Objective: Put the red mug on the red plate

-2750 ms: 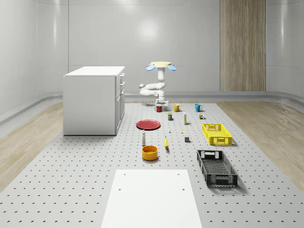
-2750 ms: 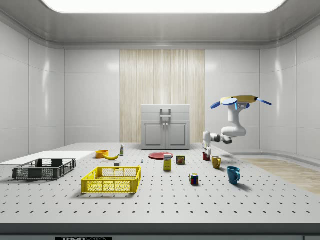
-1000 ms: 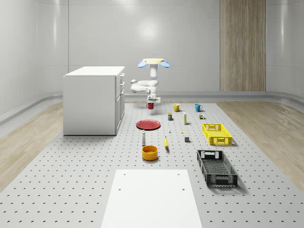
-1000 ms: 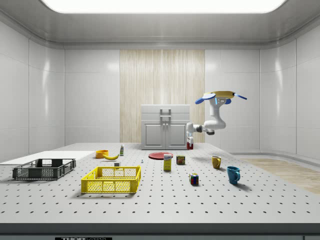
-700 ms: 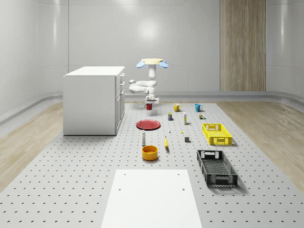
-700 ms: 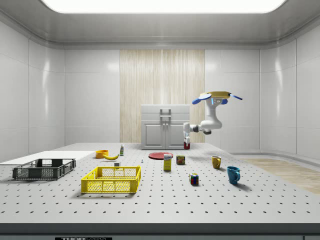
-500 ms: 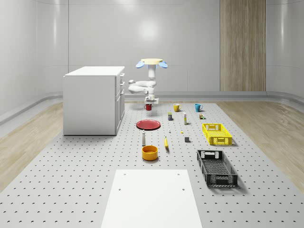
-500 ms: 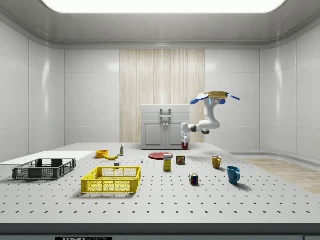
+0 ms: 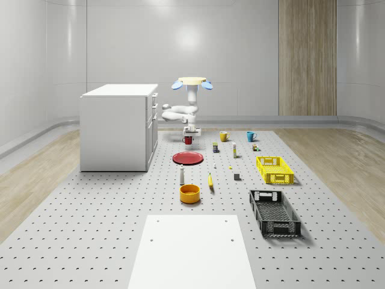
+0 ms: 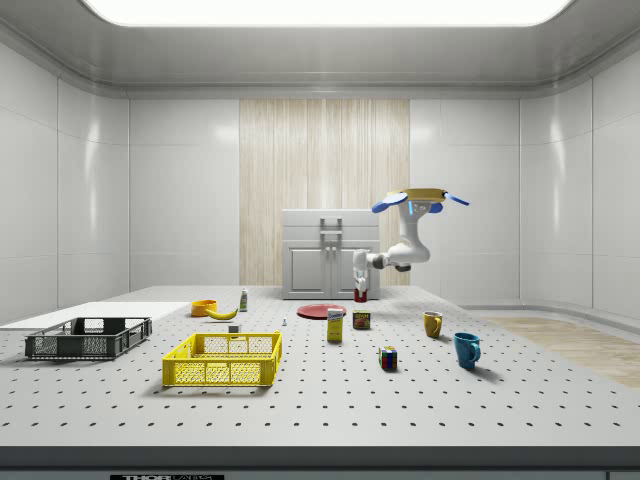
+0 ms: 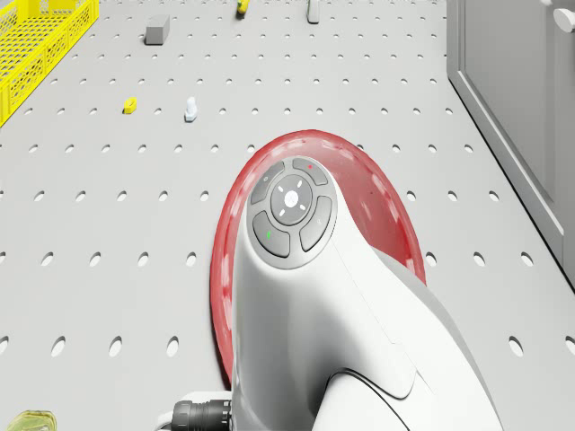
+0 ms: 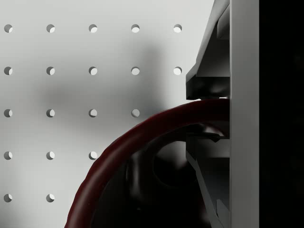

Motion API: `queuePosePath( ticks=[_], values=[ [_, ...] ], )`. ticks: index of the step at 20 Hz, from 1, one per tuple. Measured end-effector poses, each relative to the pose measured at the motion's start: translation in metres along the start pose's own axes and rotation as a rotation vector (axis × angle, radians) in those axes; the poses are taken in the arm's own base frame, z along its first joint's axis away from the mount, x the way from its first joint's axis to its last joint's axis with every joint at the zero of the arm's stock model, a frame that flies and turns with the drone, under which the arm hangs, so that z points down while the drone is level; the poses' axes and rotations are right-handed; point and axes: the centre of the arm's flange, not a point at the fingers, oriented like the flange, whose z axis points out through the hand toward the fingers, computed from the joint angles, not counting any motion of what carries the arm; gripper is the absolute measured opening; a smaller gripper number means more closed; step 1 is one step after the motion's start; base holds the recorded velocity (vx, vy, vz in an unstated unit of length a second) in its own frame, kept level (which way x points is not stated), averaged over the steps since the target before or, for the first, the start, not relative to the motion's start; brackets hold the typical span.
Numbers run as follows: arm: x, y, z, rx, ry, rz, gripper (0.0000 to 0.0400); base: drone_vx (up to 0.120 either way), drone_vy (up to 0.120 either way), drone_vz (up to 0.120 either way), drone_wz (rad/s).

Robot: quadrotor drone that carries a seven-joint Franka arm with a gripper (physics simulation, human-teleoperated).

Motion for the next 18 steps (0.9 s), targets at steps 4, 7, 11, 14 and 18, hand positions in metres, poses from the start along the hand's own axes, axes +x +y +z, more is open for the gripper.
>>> queuePosePath(
  ticks=[4, 7, 11, 14, 18],
  values=[
    [0.0000, 0.0000, 0.0000, 0.000, 0.000, 0.000, 0.0100, 0.120, -0.040, 0.000, 0.000],
    [0.0000, 0.0000, 0.0000, 0.000, 0.000, 0.000, 0.0100, 0.120, 0.000, 0.000, 0.000],
    [0.0000, 0.0000, 0.0000, 0.000, 0.000, 0.000, 0.0100, 0.120, 0.000, -0.020, 0.000],
    [0.0000, 0.0000, 0.0000, 0.000, 0.000, 0.000, 0.0100, 0.120, 0.000, -0.120, 0.000],
    [0.0000, 0.0000, 0.0000, 0.000, 0.000, 0.000, 0.0100, 0.120, 0.000, -0.100, 0.000]
  ],
)
